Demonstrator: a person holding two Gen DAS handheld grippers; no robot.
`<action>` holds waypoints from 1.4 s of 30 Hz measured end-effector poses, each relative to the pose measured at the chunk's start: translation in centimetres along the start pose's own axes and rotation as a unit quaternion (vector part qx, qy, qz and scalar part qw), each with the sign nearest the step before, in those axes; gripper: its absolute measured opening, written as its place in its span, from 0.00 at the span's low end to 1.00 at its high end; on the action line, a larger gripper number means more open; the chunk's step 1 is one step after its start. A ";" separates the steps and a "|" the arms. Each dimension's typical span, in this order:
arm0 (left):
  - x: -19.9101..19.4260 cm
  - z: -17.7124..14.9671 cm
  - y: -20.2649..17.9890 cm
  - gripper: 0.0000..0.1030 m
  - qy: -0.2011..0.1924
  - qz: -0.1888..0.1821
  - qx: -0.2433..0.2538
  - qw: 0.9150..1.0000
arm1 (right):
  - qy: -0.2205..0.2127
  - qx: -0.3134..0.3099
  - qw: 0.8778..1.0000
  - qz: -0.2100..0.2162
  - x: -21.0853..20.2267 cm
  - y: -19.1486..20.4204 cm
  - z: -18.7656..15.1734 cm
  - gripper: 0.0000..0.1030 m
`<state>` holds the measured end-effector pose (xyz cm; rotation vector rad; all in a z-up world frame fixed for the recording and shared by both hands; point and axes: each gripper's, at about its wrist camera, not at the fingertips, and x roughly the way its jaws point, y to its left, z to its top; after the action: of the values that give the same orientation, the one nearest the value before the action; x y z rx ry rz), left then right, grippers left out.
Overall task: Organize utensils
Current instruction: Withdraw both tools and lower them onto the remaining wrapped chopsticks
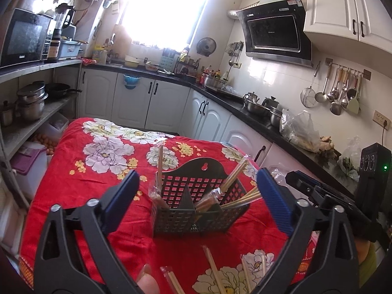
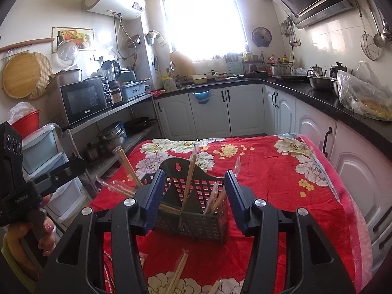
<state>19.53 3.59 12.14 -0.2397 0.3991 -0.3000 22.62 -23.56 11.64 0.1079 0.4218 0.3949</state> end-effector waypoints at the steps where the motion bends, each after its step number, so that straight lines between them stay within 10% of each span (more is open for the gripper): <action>1: -0.2 -0.1 -0.1 0.89 0.000 0.001 0.001 1.000 | 0.001 0.000 1.000 0.000 -0.2 0.0 -0.2 0.49; 42: -1.5 -9.1 -0.5 0.90 0.091 0.033 -0.011 0.995 | 0.102 -0.004 0.995 0.008 -1.5 -0.1 -8.6 0.58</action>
<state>14.33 2.04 4.67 -0.2210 0.5898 -0.2529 17.84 -24.08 4.40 0.0639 0.6201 0.4259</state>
